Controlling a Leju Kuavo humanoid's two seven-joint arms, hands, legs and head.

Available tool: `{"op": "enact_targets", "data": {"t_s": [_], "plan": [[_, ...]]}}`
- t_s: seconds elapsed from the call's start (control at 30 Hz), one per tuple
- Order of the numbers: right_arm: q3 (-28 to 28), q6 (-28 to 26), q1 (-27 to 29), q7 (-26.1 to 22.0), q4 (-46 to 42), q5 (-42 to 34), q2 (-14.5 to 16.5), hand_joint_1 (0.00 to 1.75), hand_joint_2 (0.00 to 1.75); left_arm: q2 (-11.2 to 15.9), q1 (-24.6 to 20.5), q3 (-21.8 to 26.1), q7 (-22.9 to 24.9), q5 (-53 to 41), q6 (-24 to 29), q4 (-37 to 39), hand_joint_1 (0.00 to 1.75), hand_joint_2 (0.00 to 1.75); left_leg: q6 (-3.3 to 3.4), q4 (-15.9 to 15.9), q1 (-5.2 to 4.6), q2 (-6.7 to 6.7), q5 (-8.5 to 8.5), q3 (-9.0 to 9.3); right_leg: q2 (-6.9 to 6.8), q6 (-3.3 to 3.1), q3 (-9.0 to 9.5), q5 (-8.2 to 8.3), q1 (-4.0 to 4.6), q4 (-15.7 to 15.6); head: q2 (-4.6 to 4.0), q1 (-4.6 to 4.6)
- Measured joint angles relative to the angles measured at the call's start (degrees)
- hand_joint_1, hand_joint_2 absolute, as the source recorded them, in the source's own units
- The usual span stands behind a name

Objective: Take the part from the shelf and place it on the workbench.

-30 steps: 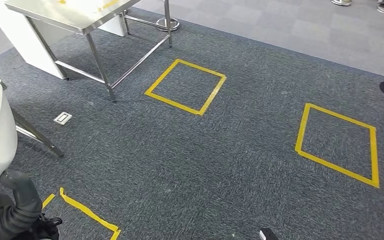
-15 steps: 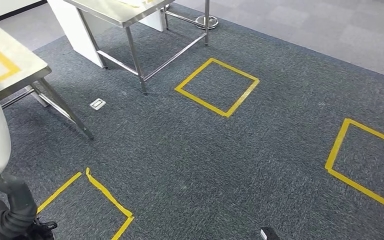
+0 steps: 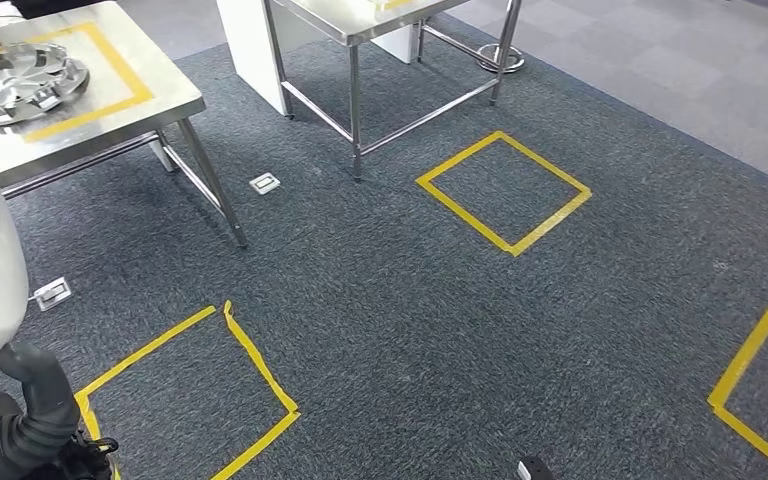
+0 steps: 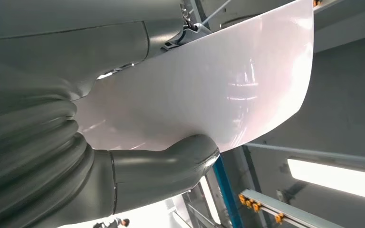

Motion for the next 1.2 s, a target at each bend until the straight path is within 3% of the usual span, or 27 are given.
{"op": "enact_targets", "data": {"t_s": [0.07,0.13,0.17,0.23,0.3,0.37,0.4,0.47,0.5,0.57,0.63,0.67,0.73,0.77,0.83,0.9,0.97,1.0,1.07,1.1,1.17,1.2], "plan": [[0.0,0.0,-0.1,0.0,0.0,0.0,0.0,0.00,0.00,0.0,0.0,0.0,0.0,0.1,0.0,0.0,1.75,1.75,-0.27,0.3,0.07,-1.55,0.05,-0.06,1.38,-0.33,3.62,4.04,-0.14,-7.9,0.00,0.01],[0.0,0.0,-0.1,0.0,0.0,0.0,-0.1,0.00,0.00,0.0,-0.1,0.0,0.0,0.1,0.0,0.0,1.75,1.75,-0.95,0.4,0.06,-2.84,0.21,-0.29,3.16,-0.69,6.36,5.90,0.02,-13.9,0.00,0.04],[0.0,0.0,-0.1,0.0,0.0,0.0,-0.1,0.00,0.00,0.0,-0.1,0.0,0.0,0.1,0.0,0.0,1.75,1.75,-1.36,0.3,0.08,-3.37,0.36,-0.45,3.52,-0.90,6.70,5.84,0.17,-14.8,0.00,0.06],[0.0,0.0,-0.2,0.0,0.0,0.0,0.0,0.00,0.00,0.0,-0.1,0.0,0.0,0.1,0.0,0.0,1.75,1.75,-2.18,-0.1,0.12,-4.32,0.75,-0.77,2.48,-1.56,6.71,6.14,0.29,-15.0,0.00,0.10],[0.0,0.0,-0.4,0.0,0.0,0.0,0.0,0.00,0.00,0.0,-0.1,0.0,0.0,0.1,0.0,-0.1,1.75,1.75,-2.66,0.8,-0.03,-2.45,0.09,-1.44,1.17,-2.35,6.90,6.54,0.08,-15.4,0.00,-0.01],[0.0,0.0,-0.3,0.0,0.0,0.0,0.0,0.00,0.00,0.0,-0.2,0.1,0.0,0.2,0.0,0.0,1.75,1.75,-2.95,5.6,-0.12,1.13,-2.94,-3.59,-0.28,-3.00,6.91,6.73,0.06,-15.6,0.00,-0.35],[0.0,0.0,-0.2,0.0,0.0,0.0,0.0,0.00,0.00,0.0,-0.3,0.1,0.0,0.2,0.0,0.0,1.75,1.75,-3.11,9.1,-0.08,2.16,-4.84,-5.13,-1.07,-3.19,6.85,6.71,0.15,-15.6,0.00,-0.52],[0.0,0.0,0.0,0.0,0.0,0.0,0.0,0.00,0.00,0.0,-0.1,0.2,0.0,0.3,0.0,0.0,1.75,1.75,-3.37,14.4,0.06,2.77,-6.86,-7.22,-2.77,-3.31,6.78,6.65,0.27,-15.6,0.00,-0.56],[0.0,0.0,0.0,-0.1,0.0,0.0,0.0,0.00,0.00,0.0,0.0,0.3,0.0,0.3,0.0,0.1,1.75,1.75,-3.45,14.4,0.10,2.97,-6.42,-6.98,-3.61,-3.30,6.77,6.60,0.29,-15.5,0.00,-0.56],[0.0,0.0,0.0,-0.3,0.0,0.1,0.0,0.00,0.00,0.0,0.2,0.5,0.0,0.4,0.0,-0.1,1.75,1.75,-3.41,8.8,0.12,4.46,-3.46,-3.59,-5.12,-3.06,6.89,6.43,0.31,-15.4,0.00,-0.58],[0.0,-0.1,0.0,-0.4,0.0,0.2,-0.1,0.00,0.00,0.0,0.3,0.9,0.0,0.6,0.0,-0.6,1.75,1.75,-2.76,2.4,-0.15,6.89,-1.52,-0.05,-6.33,-2.49,7.09,6.07,0.60,-15.2,0.00,-0.55],[0.0,-0.1,-0.1,-0.5,0.0,0.2,-0.1,0.00,0.00,0.1,0.4,1.1,0.0,0.8,0.0,-0.9,1.75,1.75,-2.31,0.8,-0.29,7.51,-1.28,0.72,-6.89,-2.16,7.19,5.94,0.77,-15.1,0.00,-0.50],[0.0,-0.2,-0.2,-0.5,0.0,0.2,-0.2,0.00,0.00,0.1,0.8,1.5,0.0,1.2,0.0,-1.4,1.75,1.75,-1.37,0.4,-0.43,6.43,-1.26,0.62,-8.13,-1.50,7.49,5.79,0.86,-15.2,0.00,-0.42],[0.0,-0.2,-0.3,-0.5,0.0,0.2,-0.2,0.00,0.00,0.1,1.0,1.6,0.0,1.3,0.0,-1.5,1.75,1.75,-1.03,0.3,-0.35,5.73,-1.13,0.58,-8.04,-1.10,7.60,5.59,0.73,-15.1,0.00,-0.42],[0.0,-0.3,-0.4,-0.5,0.0,0.2,-0.2,0.00,0.00,0.1,1.3,1.8,0.0,1.3,0.0,-1.8,1.75,1.75,-0.34,-0.1,0.01,4.36,-0.76,0.62,-4.95,-0.35,6.72,3.66,0.38,-12.6,0.00,-0.22],[0.0,-0.5,-0.3,-0.5,0.0,0.1,-0.3,0.00,0.00,0.1,1.3,1.8,0.0,1.3,0.0,-1.9,1.75,1.75,0.06,-0.1,0.20,2.93,-0.51,0.40,-1.09,0.08,3.49,-0.09,0.16,-5.7,0.00,0.05],[0.0,-0.7,-0.1,-0.5,0.0,0.0,-0.3,0.00,0.00,0.0,1.4,1.8,0.0,1.5,0.0,-1.7,1.75,1.75,0.18,0.0,0.18,1.27,-0.39,0.12,-0.20,0.16,0.23,-2.19,0.13,0.7,0.00,0.15],[0.0,-0.8,0.0,-0.5,0.0,-0.2,-0.3,0.00,0.00,0.0,1.4,1.8,0.0,1.6,0.0,-1.6,1.75,1.75,0.16,0.1,0.18,0.37,-0.37,0.06,-0.11,0.08,-0.08,-1.44,0.12,0.9,0.00,0.15],[0.0,-0.8,0.0,-0.5,0.0,-0.4,-0.3,0.00,0.00,-0.1,1.3,1.8,0.0,1.5,0.0,-1.2,1.75,1.75,0.02,0.3,0.18,-1.33,-0.34,0.08,0.67,-0.28,2.32,2.69,0.08,-4.9,0.00,0.15],[0.0,-0.8,-0.1,-0.5,0.0,-0.5,-0.4,0.00,0.00,-0.3,1.2,1.8,0.0,1.3,0.0,-1.0,1.75,1.75,-0.13,0.4,0.19,-2.06,-0.32,0.04,2.21,-0.58,4.16,4.53,0.01,-9.0,0.00,0.13],[-0.1,-0.8,-0.1,-0.4,0.0,-0.6,-0.4,0.00,0.00,-0.7,1.0,1.8,0.0,1.1,0.0,-0.5,1.75,1.75,-0.79,0.4,0.31,-3.49,-0.12,-0.34,4.82,-0.99,6.37,6.05,0.01,-14.3,0.00,0.12],[-0.1,-0.8,-0.1,-0.4,0.0,-0.7,-0.4,0.00,0.00,-0.9,1.0,1.8,0.0,1.0,0.0,-0.3,1.75,1.75,-1.26,0.3,0.47,-4.21,0.06,-0.58,5.38,-1.18,6.62,5.89,0.09,-15.0,0.00,0.14]]}}
